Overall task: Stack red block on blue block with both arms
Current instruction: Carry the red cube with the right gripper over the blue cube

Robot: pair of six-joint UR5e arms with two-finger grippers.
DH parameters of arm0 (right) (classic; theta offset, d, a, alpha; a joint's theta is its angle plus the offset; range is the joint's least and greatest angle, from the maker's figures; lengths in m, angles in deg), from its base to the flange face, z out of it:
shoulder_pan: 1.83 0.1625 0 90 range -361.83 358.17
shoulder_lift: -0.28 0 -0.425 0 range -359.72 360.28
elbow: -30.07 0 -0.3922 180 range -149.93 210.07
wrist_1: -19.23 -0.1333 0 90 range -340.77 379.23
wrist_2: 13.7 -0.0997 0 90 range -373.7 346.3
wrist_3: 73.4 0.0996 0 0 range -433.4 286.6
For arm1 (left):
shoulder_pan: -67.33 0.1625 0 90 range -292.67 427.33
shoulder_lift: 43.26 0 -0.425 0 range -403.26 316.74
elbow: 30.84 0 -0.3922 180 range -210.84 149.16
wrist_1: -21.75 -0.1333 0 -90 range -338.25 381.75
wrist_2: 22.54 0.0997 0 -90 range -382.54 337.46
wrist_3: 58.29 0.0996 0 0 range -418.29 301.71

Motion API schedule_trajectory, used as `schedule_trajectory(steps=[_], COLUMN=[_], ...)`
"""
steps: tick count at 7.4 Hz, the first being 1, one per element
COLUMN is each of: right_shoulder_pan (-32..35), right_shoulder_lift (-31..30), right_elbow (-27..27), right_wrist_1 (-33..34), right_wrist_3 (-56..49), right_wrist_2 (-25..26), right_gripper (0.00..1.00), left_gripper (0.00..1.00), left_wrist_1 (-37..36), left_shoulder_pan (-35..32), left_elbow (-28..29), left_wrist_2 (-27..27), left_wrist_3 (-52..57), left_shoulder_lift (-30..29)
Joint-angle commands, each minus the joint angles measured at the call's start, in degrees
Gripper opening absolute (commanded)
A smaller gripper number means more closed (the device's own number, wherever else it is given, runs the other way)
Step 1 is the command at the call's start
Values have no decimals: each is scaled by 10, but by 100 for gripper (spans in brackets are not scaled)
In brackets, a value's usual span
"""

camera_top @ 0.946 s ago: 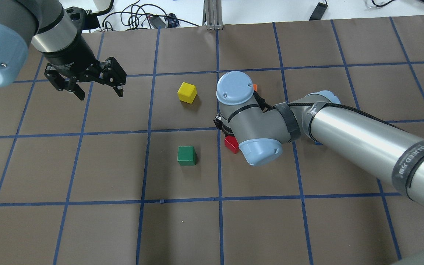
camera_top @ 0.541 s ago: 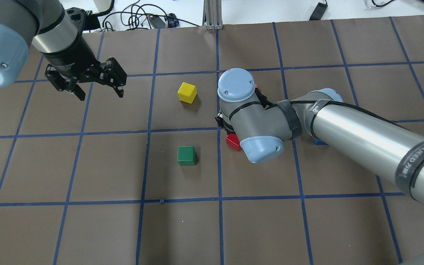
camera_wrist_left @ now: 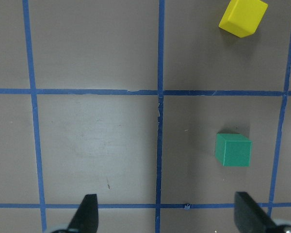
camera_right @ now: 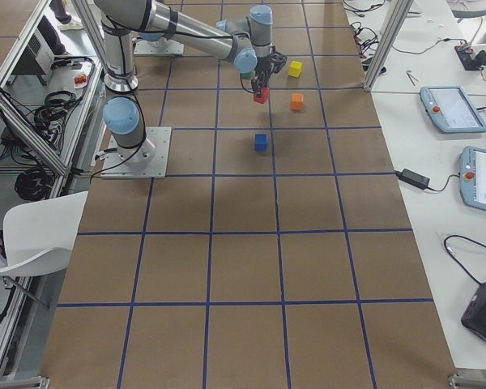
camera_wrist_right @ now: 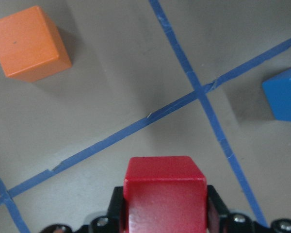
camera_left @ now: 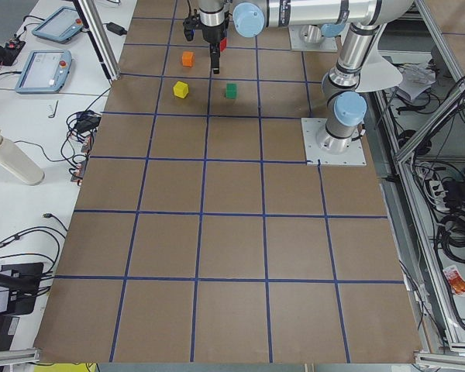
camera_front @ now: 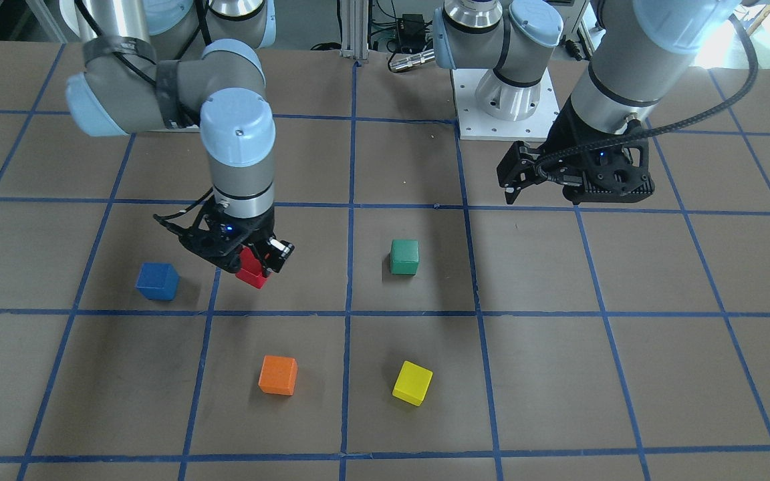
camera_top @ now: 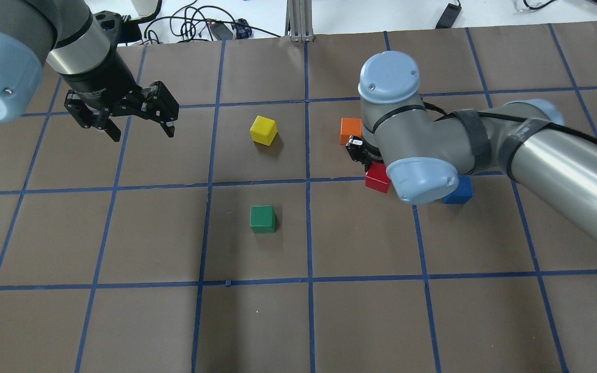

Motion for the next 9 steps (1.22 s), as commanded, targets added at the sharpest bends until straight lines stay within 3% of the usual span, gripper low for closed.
schedule_trajectory(steps=[1, 4, 6, 7, 9], right_shoulder_pan=[-82, -184, -188, -188, -195], right_shoulder_lift=[-30, -26, -32, -46, -54], right_elbow=[3, 7, 25, 40, 93], right_wrist_1=[-43, -53, -50, -35, 61], right_wrist_3=[-211, -256, -291, -293, -311], right_wrist_2=[5, -34, -48, -47, -47], right_gripper=[0, 0, 0, 0, 0], left_gripper=[100, 100, 100, 100, 100], left_wrist_1=[-1, 0, 0, 0, 0], left_shoulder_pan=[1, 0, 0, 0, 0], left_elbow=[2, 1, 1, 1, 0], left_wrist_2=[0, 0, 0, 0, 0], left_wrist_3=[0, 1, 1, 1, 1], left_shoulder_lift=[-3, -4, -4, -5, -4])
